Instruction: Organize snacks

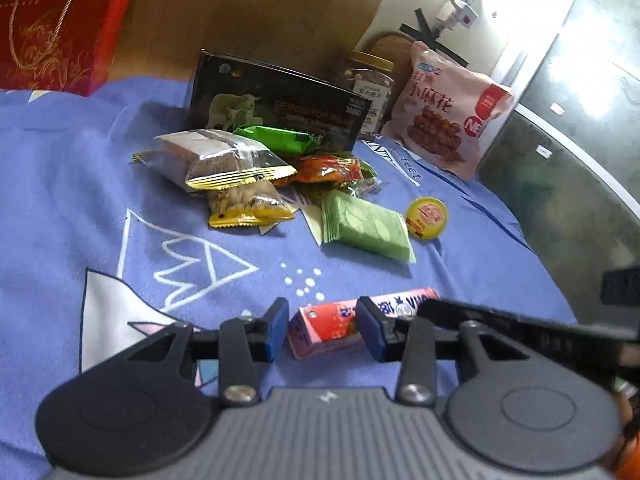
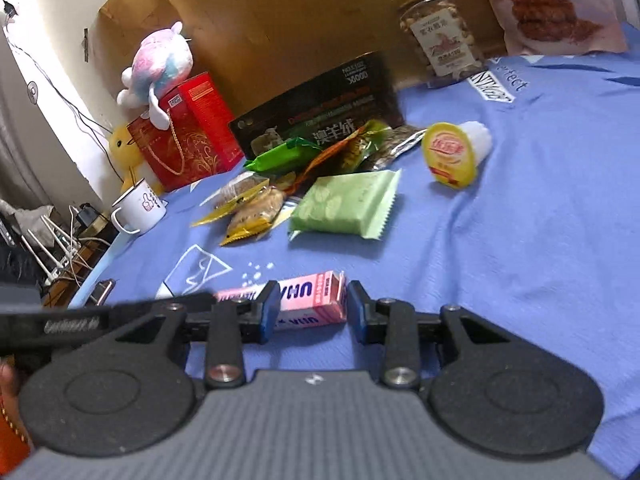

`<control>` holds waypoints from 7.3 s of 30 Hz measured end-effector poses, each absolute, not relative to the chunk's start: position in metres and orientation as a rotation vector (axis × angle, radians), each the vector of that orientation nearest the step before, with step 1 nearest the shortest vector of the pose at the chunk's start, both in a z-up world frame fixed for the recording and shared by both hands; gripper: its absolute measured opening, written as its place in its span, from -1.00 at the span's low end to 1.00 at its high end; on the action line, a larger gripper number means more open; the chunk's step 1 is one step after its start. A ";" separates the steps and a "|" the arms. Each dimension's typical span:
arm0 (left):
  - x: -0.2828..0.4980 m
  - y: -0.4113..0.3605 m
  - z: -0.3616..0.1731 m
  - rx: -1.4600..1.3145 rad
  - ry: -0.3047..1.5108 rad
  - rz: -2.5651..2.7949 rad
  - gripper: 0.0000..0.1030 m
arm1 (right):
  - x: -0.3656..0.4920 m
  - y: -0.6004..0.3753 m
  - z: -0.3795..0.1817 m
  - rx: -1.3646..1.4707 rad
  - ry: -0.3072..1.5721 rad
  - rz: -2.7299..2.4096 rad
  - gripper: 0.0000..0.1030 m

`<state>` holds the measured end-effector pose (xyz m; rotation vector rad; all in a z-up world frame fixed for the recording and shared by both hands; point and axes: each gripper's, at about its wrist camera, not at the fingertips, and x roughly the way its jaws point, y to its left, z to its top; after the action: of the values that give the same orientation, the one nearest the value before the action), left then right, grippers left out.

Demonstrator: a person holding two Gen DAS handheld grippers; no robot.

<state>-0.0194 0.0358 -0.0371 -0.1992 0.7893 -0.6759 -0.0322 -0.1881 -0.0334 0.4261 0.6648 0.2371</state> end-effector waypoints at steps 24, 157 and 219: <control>-0.003 0.036 -0.013 -0.187 0.793 -0.683 -0.32 | -0.018 -0.173 -0.022 0.168 0.640 0.314 -0.35; -0.007 0.050 -0.044 -0.288 0.859 -0.754 0.14 | -0.036 -0.143 -0.031 0.232 0.703 0.390 -0.02; 0.098 0.043 -0.025 -0.231 0.795 -0.467 -0.01 | 0.115 -0.218 -0.023 0.468 0.752 0.296 -0.45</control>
<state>0.0979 0.0425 -0.0249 -0.2312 0.7947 -0.4666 0.1146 -0.2182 -0.0231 0.4678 0.7515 0.2961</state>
